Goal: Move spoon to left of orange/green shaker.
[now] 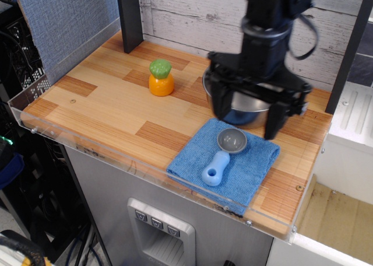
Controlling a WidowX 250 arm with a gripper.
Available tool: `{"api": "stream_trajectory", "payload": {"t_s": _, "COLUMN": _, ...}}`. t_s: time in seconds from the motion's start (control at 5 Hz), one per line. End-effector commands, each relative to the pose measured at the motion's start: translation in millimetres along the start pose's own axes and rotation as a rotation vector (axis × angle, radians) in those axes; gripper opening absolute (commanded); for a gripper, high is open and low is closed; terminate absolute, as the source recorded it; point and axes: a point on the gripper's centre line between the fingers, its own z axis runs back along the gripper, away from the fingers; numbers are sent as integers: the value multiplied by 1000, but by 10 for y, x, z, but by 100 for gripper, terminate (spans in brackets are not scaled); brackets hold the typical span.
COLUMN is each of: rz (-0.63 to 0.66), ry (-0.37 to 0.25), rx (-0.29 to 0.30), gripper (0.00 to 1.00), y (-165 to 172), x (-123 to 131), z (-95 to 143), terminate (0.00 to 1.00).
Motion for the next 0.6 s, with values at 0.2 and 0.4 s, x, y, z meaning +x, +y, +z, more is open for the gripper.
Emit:
{"api": "stream_trajectory", "payload": {"t_s": 0.2, "rz": -86, "ry": -47, "rx": -18, "gripper": 100, "y": 84, "x": -18, "z": -415, "terminate": 0}}
{"api": "stream_trajectory", "payload": {"t_s": 0.4, "rz": -71, "ry": -42, "rx": -7, "gripper": 100, "y": 64, "x": -24, "z": -505, "terminate": 0}}
